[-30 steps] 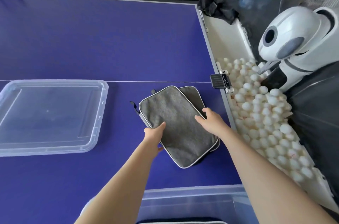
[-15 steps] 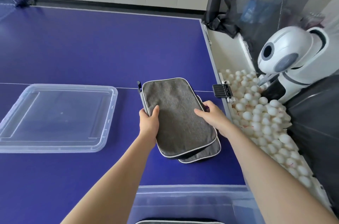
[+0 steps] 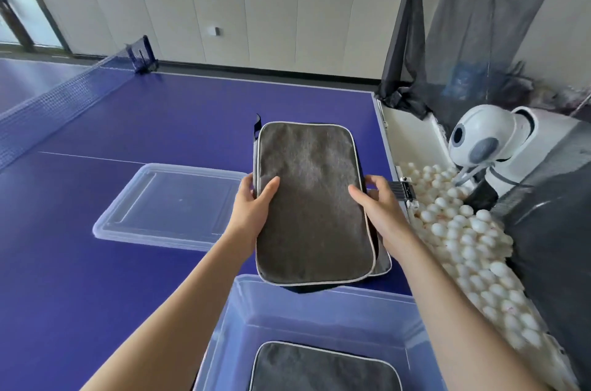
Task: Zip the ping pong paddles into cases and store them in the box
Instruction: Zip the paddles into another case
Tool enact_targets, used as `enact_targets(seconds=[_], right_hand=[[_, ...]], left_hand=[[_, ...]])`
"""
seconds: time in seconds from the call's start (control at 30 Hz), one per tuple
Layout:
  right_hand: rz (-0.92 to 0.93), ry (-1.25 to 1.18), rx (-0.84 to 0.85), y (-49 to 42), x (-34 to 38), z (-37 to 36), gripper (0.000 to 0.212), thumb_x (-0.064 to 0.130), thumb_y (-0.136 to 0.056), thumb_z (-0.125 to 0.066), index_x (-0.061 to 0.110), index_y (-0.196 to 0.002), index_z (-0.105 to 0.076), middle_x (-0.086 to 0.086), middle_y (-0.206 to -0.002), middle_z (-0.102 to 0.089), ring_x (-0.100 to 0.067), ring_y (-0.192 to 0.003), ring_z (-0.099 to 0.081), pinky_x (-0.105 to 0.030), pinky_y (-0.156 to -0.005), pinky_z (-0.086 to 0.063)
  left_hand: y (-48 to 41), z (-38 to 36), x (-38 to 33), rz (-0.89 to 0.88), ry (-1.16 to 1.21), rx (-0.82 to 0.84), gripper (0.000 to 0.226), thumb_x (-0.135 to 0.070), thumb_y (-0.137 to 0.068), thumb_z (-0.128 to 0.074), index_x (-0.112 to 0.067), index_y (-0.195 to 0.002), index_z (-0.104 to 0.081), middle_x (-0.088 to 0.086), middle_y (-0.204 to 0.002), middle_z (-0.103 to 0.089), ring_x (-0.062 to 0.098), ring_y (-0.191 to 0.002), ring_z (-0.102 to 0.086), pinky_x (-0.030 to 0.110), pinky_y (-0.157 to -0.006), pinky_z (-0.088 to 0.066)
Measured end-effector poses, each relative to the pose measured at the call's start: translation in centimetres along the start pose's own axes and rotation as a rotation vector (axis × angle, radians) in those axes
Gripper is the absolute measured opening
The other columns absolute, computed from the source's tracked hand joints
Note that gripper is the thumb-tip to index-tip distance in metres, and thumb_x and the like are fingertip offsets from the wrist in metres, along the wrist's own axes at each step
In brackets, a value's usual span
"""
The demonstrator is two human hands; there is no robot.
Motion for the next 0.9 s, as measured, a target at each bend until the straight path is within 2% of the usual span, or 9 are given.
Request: enact_targets(seconds=[0.1, 0.23, 0.27, 0.37, 0.47, 0.5, 0.63, 0.8, 0.9], right_hand=[[0.070, -0.005, 0.042, 3.2, 1.6, -2.0, 0.026, 0.040, -0.086, -0.065, 0.034, -0.107, -0.051, -0.003, -0.095, -0.067, -0.018, -0.092, -0.064, -0.033, -0.083, -0.048], [0.125, -0.061, 0.130, 8.1, 3.3, -6.2, 0.025, 0.027, -0.090, -0.065, 0.025, -0.112, -0.052, -0.002, -0.087, -0.060, -0.011, -0.078, -0.058, -0.007, -0.063, -0.043], [0.128, -0.060, 0.157, 9.3, 3.6, -7.5, 0.025, 0.026, -0.090, -0.065, 0.024, -0.112, -0.053, -0.002, -0.088, -0.061, -0.012, -0.081, -0.059, -0.009, -0.067, -0.044], [0.143, -0.065, 0.233, 12.3, 3.4, -11.2, 0.025, 0.028, -0.087, -0.068, 0.026, -0.108, -0.054, 0.000, -0.089, -0.063, -0.013, -0.087, -0.061, -0.030, -0.082, -0.046], [0.150, -0.046, 0.293, 15.1, 3.5, -14.6, 0.022, 0.024, -0.088, -0.067, 0.023, -0.105, -0.053, 0.002, -0.082, -0.060, -0.001, -0.075, -0.059, -0.011, -0.071, -0.042], [0.152, -0.034, 0.314, 16.1, 3.4, -15.8, 0.022, 0.025, -0.088, -0.067, 0.024, -0.105, -0.053, 0.000, -0.084, -0.062, -0.001, -0.077, -0.061, -0.010, -0.071, -0.042], [0.181, 0.024, 0.380, 19.6, 3.1, -20.7, 0.024, 0.027, -0.086, -0.069, 0.030, -0.103, -0.053, -0.009, -0.093, -0.067, -0.022, -0.092, -0.064, -0.031, -0.082, -0.048], [0.194, 0.035, 0.423, 25.2, 3.5, -28.4, 0.028, 0.034, -0.081, -0.071, 0.033, -0.102, -0.052, -0.011, -0.097, -0.067, -0.024, -0.091, -0.065, -0.035, -0.083, -0.050], [0.179, 0.028, 0.451, 29.0, 3.7, -33.9, 0.027, 0.026, -0.087, -0.068, 0.027, -0.106, -0.050, -0.015, -0.097, -0.065, -0.023, -0.087, -0.066, -0.033, -0.077, -0.051]], left_hand=[[3.8, 3.4, -2.0, -0.064, -0.004, -0.043, 0.038, -0.036, -0.091, -0.062, -0.024, -0.125, -0.051, -0.001, -0.110, -0.069, 0.016, -0.097, -0.068, 0.035, -0.083, -0.057], [9.1, 9.1, -2.7, -0.106, 0.022, -0.125, 0.038, -0.034, -0.090, -0.065, -0.025, -0.124, -0.052, -0.003, -0.105, -0.072, 0.014, -0.090, -0.071, 0.032, -0.074, -0.058], [10.3, 10.7, -2.7, -0.105, 0.030, -0.147, 0.038, -0.034, -0.090, -0.065, -0.027, -0.124, -0.052, -0.004, -0.104, -0.072, 0.014, -0.090, -0.071, 0.031, -0.072, -0.058], [13.7, 15.2, -2.2, -0.100, 0.051, -0.209, 0.037, -0.032, -0.089, -0.066, -0.028, -0.123, -0.053, -0.003, -0.101, -0.073, 0.015, -0.088, -0.072, 0.028, -0.067, -0.057], [16.5, 19.4, -1.6, -0.098, 0.070, -0.253, 0.035, -0.029, -0.088, -0.067, -0.028, -0.120, -0.055, -0.001, -0.099, -0.074, 0.019, -0.089, -0.072, 0.033, -0.071, -0.058], [17.4, 20.8, -1.2, -0.095, 0.069, -0.266, 0.035, -0.029, -0.087, -0.068, -0.029, -0.120, -0.055, 0.000, -0.100, -0.074, 0.021, -0.091, -0.071, 0.036, -0.076, -0.058], [20.4, 26.6, -0.2, -0.101, 0.064, -0.287, 0.033, -0.028, -0.089, -0.066, -0.031, -0.120, -0.054, 0.002, -0.103, -0.073, 0.022, -0.095, -0.070, 0.038, -0.083, -0.056], [23.9, 35.1, 0.3, -0.118, 0.090, -0.291, 0.029, -0.021, -0.091, -0.063, -0.032, -0.116, -0.053, 0.000, -0.104, -0.073, 0.017, -0.092, -0.070, 0.029, -0.072, -0.056], [26.0, 41.3, 0.3, -0.121, 0.089, -0.311, 0.028, -0.018, -0.091, -0.064, -0.033, -0.112, -0.053, 0.000, -0.100, -0.073, 0.015, -0.088, -0.070, 0.026, -0.067, -0.056]])
Point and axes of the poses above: each hand's wrist, its own y-axis away from the middle knuckle, its own z-axis out of the back of the hand, x = y × z, the point moved 10 cm from there along -y, towards the middle knuckle
